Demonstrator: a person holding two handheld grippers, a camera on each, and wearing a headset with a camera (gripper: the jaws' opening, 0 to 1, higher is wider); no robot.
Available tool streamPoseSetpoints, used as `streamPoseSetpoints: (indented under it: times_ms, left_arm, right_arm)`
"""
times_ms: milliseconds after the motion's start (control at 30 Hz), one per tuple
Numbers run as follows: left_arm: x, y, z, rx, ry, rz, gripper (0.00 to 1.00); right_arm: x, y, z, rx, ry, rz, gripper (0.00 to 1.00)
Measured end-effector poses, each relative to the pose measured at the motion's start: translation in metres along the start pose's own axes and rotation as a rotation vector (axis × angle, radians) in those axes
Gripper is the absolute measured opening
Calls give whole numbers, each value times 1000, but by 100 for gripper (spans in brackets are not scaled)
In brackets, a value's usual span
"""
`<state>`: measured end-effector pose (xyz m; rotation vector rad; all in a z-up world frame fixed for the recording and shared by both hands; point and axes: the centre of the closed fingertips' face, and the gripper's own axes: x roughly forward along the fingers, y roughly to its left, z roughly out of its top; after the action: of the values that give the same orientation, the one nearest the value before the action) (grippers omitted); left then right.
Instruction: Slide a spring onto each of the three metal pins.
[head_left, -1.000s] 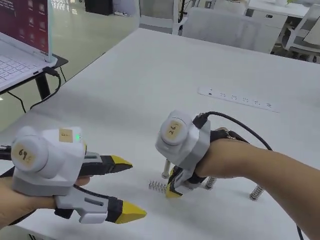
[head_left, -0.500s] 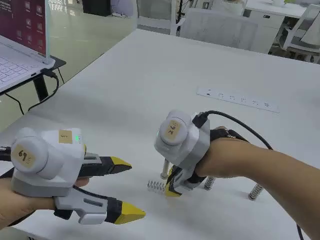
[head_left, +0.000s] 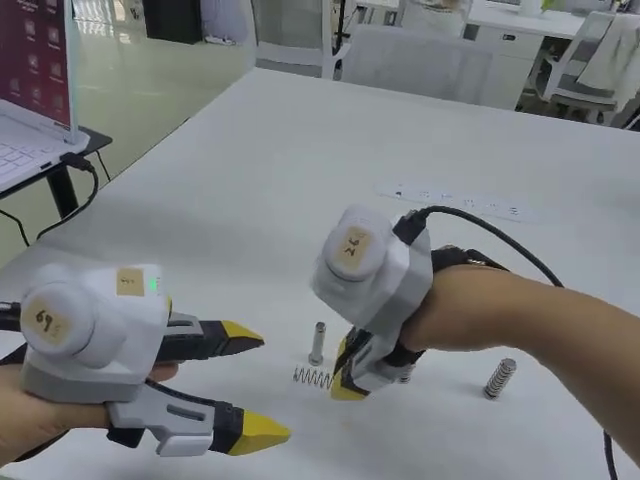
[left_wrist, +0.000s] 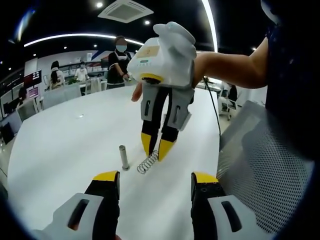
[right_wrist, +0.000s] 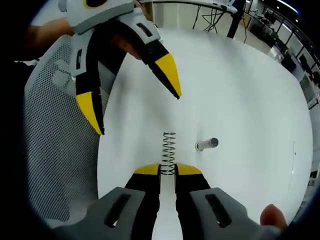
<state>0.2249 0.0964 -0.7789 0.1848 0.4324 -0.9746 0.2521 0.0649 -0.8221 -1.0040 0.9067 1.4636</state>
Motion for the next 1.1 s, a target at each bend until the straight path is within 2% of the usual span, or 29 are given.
streamPoseSetpoints:
  times_ms: [467,733,1100]
  left_arm:
    - [15,-7,12,58,0,-67,46]
    - [21,-11,20,92,-12,-101,39]
    - [21,-11,30,115,-46,-112,28]
  right_arm:
    - [-27,13,-13,-6,8,9,8]
    - [-41,20,-13,-22,0,1,8]
    - [-49,24,-3,-64,-13,-1,8]
